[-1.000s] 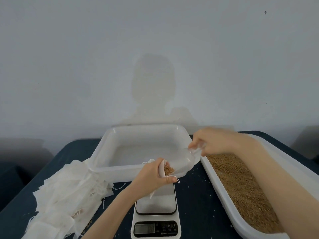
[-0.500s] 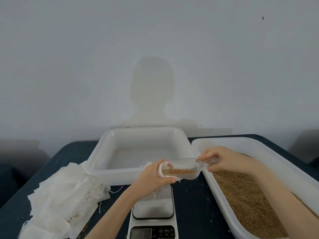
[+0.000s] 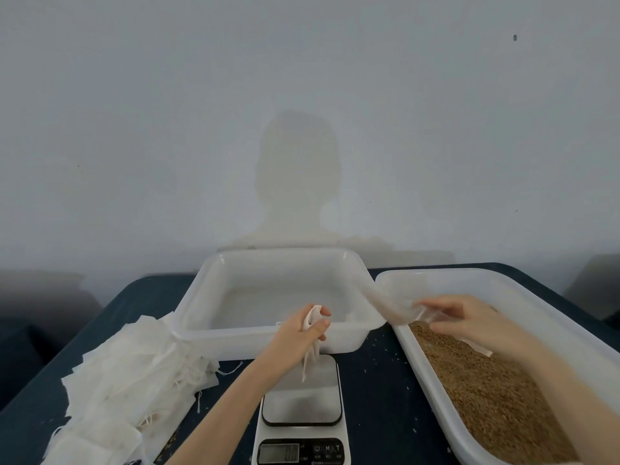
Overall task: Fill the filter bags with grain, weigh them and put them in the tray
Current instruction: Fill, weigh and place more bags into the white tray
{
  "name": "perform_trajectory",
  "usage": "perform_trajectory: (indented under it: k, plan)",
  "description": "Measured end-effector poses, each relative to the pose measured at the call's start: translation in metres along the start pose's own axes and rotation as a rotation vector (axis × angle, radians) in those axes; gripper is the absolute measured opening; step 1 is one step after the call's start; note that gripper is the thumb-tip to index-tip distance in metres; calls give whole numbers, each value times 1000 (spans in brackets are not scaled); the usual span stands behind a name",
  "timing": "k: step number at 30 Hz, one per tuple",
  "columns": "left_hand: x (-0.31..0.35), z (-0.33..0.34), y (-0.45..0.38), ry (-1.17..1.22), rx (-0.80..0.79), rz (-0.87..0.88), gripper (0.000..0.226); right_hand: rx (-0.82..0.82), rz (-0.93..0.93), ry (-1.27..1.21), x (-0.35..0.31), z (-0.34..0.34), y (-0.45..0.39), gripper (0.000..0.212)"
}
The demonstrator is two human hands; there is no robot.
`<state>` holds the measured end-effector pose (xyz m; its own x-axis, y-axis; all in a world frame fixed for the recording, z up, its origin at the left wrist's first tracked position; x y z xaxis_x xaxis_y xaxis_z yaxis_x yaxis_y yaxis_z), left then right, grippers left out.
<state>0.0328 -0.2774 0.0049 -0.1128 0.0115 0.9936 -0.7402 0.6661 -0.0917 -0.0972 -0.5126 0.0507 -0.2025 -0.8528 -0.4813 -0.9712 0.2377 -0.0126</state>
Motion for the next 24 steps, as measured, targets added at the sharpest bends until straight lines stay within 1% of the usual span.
perform_trajectory:
  k: [2, 4, 6, 8, 9, 12, 14, 18, 20, 22, 24]
  plan:
    - [-3, 0, -2, -9, 26, 0, 17, 112, 126, 82, 23, -14, 9, 48]
    - [-5, 5, -2, 23, 18, -3, 25, 179, 225, 155, 46, -24, 20, 43]
    - [-8, 8, -2, 148, 45, -25, 26, 141, 304, 217, 64, -24, 29, 31]
    - [-13, 9, -1, 272, 113, -25, 26, 32, 384, 276, 80, -14, 33, 25]
    - [-15, 8, 1, 280, 146, -11, 25, -28, 413, 307, 86, -7, 33, 23]
    - [-22, 9, 9, 121, 192, 47, 23, -157, 465, 404, 96, 7, 28, 17]
    - [-30, 6, 13, 104, 217, 43, 22, -233, 466, 513, 97, 14, 24, 15]
    - [-40, -11, 19, -19, 299, 33, 17, -347, 493, 657, 94, 29, 19, 26]
    - [-40, -19, 23, -193, 292, 58, 17, -373, 487, 700, 92, 36, 18, 28]
    - [-40, -27, 26, -462, 275, 80, 15, -394, 483, 747, 92, 42, 16, 22]
    - [-43, -33, 29, -661, 234, 63, 12, -442, 496, 789, 90, 44, 15, 15]
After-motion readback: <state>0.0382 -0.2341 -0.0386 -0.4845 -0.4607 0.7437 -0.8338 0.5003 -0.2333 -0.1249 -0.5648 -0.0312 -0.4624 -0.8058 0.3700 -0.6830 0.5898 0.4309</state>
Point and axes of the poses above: each hand's wrist, its own y-axis away from the middle knuckle, its own z-axis out of the palm, x = y × z, the point moved 8 cm from there along -y, towards the middle knuckle, and after that the axes turned 15 degrees about y, right-handed, at the moved point
